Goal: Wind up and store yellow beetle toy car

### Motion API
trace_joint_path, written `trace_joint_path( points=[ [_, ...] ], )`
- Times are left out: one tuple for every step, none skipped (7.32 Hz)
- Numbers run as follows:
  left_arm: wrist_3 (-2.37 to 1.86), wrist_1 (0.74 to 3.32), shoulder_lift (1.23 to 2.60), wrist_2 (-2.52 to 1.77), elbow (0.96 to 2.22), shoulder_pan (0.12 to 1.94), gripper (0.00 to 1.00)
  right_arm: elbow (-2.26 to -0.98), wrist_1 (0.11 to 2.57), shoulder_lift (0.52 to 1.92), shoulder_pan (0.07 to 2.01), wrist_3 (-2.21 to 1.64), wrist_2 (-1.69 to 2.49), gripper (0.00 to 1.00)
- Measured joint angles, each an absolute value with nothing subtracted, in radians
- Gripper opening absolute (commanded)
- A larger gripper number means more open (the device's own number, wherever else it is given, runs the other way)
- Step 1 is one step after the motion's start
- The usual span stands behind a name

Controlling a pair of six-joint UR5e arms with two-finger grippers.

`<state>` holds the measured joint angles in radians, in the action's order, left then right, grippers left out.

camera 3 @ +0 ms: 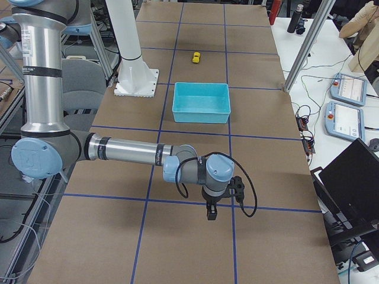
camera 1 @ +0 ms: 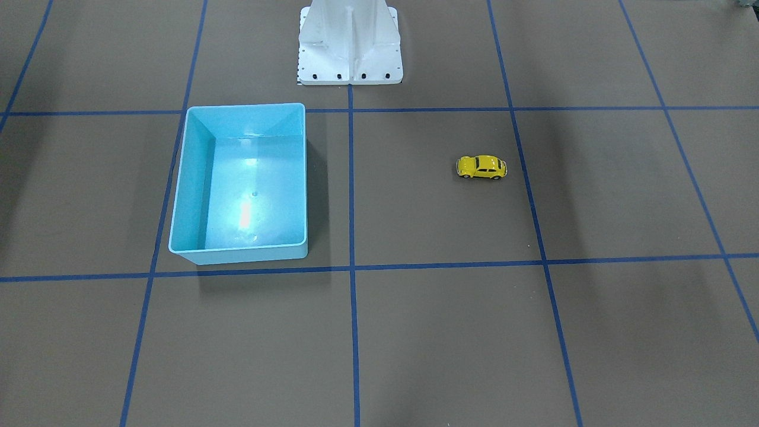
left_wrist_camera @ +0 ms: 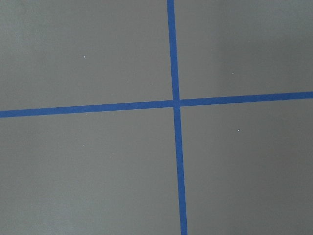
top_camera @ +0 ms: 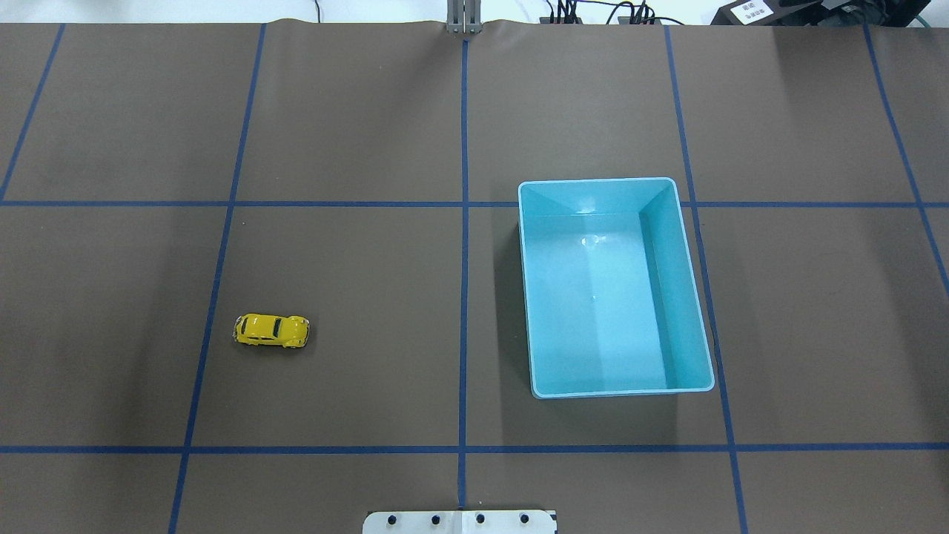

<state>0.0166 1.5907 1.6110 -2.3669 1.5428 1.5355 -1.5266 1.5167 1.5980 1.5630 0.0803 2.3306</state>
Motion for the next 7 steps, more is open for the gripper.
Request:
trace_joint_path(
  points=[
    [0.017,1.591,1.611,-2.367,1.542,1.536,1.0,-1.541,1.52,1.598,1.563,0.08,2.332,1.0],
    [0.017,1.591,1.611,-2.366,1.542,1.535,1.0,-1.573,1.548,1.597,1.563,0.074,2.332,1.0],
    [0.016,1.591,1.612,-2.366,1.543,1.536,1.0,-1.609,1.591,1.593,1.563,0.063,2.327,1.0],
    [0.016,1.591,1.612,-2.366,1.543,1.536,1.0,-1.636,1.618,1.591,1.563,0.055,2.319,1.0],
    [0.017,1.591,1.612,-2.366,1.542,1.536,1.0,-1.646,1.628,1.592,1.563,0.051,2.315,1.0],
    [0.018,1.591,1.611,-2.367,1.541,1.536,1.0,-1.646,1.632,1.596,1.563,0.05,2.313,1.0],
    [0.018,1.591,1.61,-2.367,1.541,1.536,1.0,-1.643,1.634,1.598,1.563,0.05,2.312,1.0]
  ],
)
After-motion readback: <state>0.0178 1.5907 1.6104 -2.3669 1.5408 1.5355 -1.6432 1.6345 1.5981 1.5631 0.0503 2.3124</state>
